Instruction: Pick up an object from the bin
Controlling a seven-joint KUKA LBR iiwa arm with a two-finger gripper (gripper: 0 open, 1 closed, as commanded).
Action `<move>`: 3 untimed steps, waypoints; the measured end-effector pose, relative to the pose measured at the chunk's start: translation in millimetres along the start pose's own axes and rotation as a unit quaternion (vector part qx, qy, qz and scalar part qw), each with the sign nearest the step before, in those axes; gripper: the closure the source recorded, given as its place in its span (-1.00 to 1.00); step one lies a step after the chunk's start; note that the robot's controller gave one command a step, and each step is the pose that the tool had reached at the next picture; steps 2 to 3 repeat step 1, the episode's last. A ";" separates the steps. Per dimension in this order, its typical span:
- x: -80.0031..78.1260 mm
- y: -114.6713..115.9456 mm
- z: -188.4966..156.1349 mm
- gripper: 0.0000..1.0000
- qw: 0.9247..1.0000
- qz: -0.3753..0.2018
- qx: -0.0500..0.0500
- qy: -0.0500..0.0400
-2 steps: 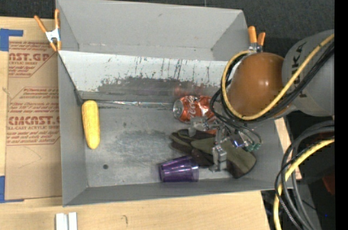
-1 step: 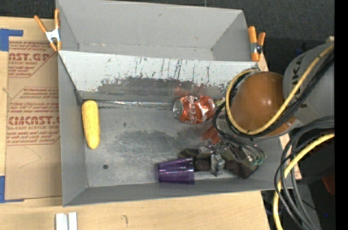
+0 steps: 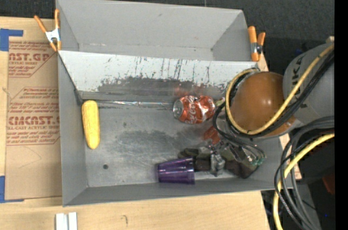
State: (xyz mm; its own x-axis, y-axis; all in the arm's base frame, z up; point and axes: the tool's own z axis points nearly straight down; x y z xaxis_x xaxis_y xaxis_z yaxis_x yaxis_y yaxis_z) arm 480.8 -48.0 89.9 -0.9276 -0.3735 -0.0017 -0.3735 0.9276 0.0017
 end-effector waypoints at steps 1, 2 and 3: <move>-31.5 -24.2 -144.5 1.00 1.000 -0.002 0.001 -0.001; -31.5 -24.2 -144.5 1.00 1.000 -0.002 0.001 -0.001; -31.5 -24.2 -144.5 1.00 1.000 -0.002 0.001 -0.001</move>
Offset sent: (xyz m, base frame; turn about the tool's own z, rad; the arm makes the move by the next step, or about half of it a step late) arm 0.0000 0.0000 0.0000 0.0000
